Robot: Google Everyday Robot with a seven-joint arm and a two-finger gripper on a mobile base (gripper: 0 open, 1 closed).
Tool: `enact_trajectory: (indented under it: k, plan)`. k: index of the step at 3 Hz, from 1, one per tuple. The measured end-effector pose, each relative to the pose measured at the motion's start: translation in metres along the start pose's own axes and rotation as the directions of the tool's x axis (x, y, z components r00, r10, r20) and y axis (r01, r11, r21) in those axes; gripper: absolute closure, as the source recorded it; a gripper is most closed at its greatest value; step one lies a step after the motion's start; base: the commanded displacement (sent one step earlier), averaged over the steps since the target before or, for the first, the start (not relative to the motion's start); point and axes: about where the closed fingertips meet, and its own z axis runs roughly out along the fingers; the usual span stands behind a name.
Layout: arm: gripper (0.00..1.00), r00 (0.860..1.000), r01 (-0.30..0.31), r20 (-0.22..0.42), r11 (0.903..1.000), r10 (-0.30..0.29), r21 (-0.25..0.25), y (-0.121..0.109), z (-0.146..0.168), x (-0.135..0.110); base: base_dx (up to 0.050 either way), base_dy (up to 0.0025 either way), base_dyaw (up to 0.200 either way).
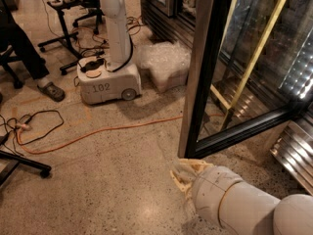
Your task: Close left fridge door
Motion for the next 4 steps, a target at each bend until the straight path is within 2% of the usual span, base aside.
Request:
enact_trajectory:
  k: [1, 2, 3, 4]
  plan:
    - [1.00, 0.999, -0.049, 0.033, 0.9823, 0.043, 0.181, -0.039, 0.002, -0.013, 0.000, 0.00000, 0.000]
    - [1.00, 0.997, -0.082, 0.024, 0.9678, 0.079, 0.238, -0.043, 0.001, -0.012, 0.000, 0.00000, 0.000]
    - [1.00, 0.997, -0.082, 0.024, 0.9678, 0.079, 0.238, -0.043, 0.001, -0.012, 0.000, 0.00000, 0.000]
    - [1.00, 0.995, -0.101, 0.041, 0.9674, 0.093, 0.232, -0.035, 0.010, -0.025, 0.000, 0.00000, 0.000]
